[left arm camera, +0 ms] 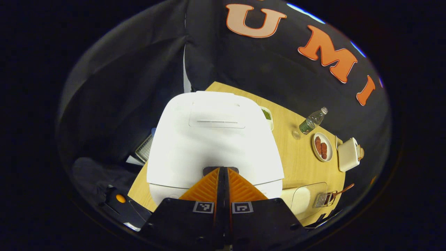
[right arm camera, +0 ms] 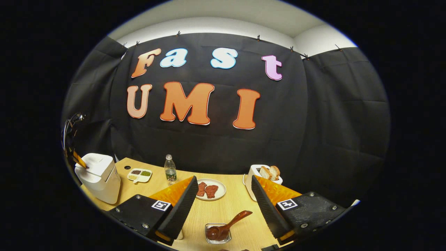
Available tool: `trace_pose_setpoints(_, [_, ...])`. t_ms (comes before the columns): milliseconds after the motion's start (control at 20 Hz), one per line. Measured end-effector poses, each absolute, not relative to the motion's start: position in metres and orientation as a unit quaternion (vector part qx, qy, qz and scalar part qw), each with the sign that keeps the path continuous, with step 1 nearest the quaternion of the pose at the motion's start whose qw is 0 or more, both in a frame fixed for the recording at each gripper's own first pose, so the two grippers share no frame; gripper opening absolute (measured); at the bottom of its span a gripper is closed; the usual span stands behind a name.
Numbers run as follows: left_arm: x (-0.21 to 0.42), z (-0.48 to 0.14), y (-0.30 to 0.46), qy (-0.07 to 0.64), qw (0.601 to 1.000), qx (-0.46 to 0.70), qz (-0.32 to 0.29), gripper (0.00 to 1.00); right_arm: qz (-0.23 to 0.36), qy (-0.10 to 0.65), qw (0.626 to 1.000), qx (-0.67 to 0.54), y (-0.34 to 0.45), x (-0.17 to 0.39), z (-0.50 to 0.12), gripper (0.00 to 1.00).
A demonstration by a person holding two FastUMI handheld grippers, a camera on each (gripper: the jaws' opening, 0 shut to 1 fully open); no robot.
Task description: Close the left gripper, press the button to open the rice cooker; take a wooden spoon from the chopstick holder with the right hand, scoop a spoonful of rice and pour it into the rice cooker, then put the wooden spoon back into the chopstick holder.
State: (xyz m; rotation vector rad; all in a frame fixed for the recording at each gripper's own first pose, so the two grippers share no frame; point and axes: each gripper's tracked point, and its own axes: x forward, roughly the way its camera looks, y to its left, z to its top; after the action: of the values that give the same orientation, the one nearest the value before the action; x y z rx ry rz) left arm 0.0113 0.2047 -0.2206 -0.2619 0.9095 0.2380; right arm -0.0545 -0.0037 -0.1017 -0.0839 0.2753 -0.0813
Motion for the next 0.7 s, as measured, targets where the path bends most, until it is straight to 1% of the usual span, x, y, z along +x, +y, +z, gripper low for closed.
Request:
trace_pose_setpoints(150, [0.019, -0.187, 0.203, 0.373, 0.917, -0.082, 0.114, 0.05, -0.036, 0.153, 0.987, -0.034, -0.006, -0.052, -0.115, 0.95])
trace_pose_setpoints(250, [0.019, -0.175, 0.194, 0.354, 0.926, -0.064, 0.113, 0.05, -0.029, 0.162, 0.986, -0.029, -0.007, -0.049, -0.122, 0.95])
trace_pose_setpoints(400, [0.007, -0.165, 0.179, 0.35, 0.928, -0.056, 0.117, 0.05, -0.022, 0.175, 0.984, -0.029, -0.01, -0.046, -0.134, 0.95])
trace_pose_setpoints(700, [0.002, -0.119, 0.147, 0.265, 0.958, -0.003, 0.112, 0.06, -0.002, 0.23, 0.973, -0.003, -0.019, -0.047, -0.179, 0.95])
